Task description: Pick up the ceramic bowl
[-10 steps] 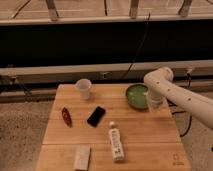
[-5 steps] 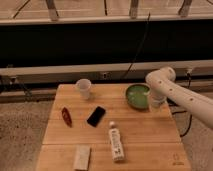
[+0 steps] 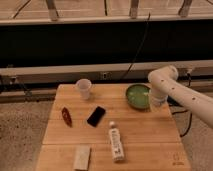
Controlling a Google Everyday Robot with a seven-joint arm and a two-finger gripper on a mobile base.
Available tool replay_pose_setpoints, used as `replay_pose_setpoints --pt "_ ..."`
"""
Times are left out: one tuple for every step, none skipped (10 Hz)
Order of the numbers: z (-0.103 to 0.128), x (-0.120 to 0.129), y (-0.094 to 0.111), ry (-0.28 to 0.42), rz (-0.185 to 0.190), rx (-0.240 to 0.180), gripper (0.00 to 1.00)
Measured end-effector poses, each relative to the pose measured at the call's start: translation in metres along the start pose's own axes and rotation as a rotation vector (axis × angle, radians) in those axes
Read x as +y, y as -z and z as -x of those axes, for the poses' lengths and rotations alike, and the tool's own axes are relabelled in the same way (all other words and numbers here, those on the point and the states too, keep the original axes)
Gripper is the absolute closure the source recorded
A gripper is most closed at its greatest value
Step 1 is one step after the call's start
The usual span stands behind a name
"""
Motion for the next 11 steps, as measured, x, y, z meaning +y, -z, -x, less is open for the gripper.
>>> replay_pose_setpoints --pt "0.000 0.000 -0.002 0.003 0.001 -0.004 0.20" --pt "-0.002 0.001 -0.005 0.006 0.002 -0.006 0.20" --pt "-0.002 -0.001 -0.006 0.008 -0.005 -0.008 0.20" --pt "-0.002 -0.002 -0.004 0.010 -0.010 -0.008 0.20" --pt "-0.002 -0.002 -0.001 0.014 -0.017 -0.005 0.25" --pt "-0.002 -0.003 -0.002 0.014 -0.017 -0.006 0.32" --pt "-0.003 -0.003 -0.008 0.013 -0.013 -0.007 0.35" --pt "-0.004 -0.001 -0.014 0.013 -0.006 -0.008 0.33" --pt "-0.003 0.000 -0.016 0.013 -0.001 -0.010 0.27" --pt "-0.003 0.000 -0.018 0.017 0.004 -0.013 0.21" --pt "-0.003 0.001 -0.018 0.017 0.004 -0.013 0.20"
